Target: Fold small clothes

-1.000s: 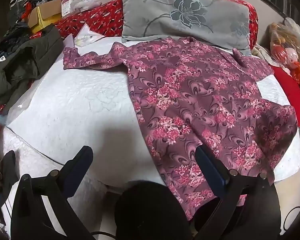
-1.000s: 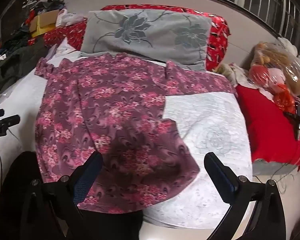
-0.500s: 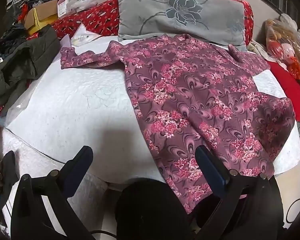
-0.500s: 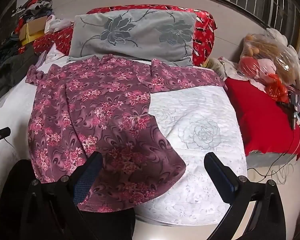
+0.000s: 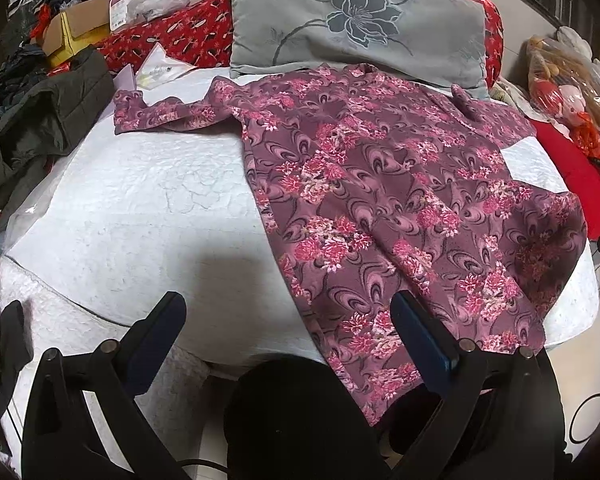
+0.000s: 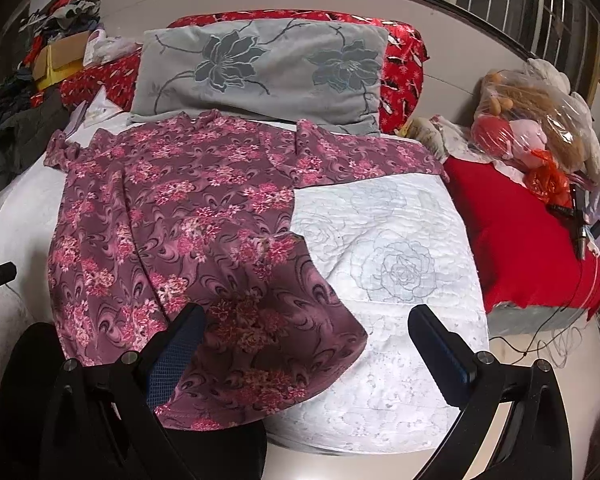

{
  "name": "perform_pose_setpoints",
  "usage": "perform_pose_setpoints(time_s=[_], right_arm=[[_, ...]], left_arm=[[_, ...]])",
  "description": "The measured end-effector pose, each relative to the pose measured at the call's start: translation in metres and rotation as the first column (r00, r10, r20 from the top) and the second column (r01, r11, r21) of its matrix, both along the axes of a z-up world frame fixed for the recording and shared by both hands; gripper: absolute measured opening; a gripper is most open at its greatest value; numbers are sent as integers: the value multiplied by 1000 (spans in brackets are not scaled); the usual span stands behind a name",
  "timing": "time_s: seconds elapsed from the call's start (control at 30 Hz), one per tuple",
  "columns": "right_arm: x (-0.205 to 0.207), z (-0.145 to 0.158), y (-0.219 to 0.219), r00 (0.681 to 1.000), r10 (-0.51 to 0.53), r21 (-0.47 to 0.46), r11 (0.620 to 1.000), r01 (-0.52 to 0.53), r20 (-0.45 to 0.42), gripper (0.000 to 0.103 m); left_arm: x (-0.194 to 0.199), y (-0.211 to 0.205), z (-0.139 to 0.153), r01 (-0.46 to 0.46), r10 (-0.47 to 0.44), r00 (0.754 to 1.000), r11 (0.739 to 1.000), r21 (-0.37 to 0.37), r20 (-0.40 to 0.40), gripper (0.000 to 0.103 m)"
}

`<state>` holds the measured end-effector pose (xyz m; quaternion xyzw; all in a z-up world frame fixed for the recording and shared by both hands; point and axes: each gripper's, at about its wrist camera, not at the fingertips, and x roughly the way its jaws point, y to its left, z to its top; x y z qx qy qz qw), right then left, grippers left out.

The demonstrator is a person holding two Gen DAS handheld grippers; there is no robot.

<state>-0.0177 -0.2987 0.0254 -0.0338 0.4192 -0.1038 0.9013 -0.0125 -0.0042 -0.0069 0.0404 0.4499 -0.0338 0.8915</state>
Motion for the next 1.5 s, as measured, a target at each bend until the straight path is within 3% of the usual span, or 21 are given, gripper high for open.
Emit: perform_pose_setpoints(time_s=[1.17,1.33,1.5], right_arm=[[-1,0,-2,1000,13,3,1000,-13,6,101],[2,-1,-21,1000,-27,28,999,27,4,101],[7,-14,-48,996,-79,28,996,80,-32,101]], left_arm=[[6,5,-10,-3,3,999,1000,-17,-36,102],[24,29,-26,-72,58,989,993,-96,-139,102],[33,37,-52,-118,73,962,980,-158,-263,102]])
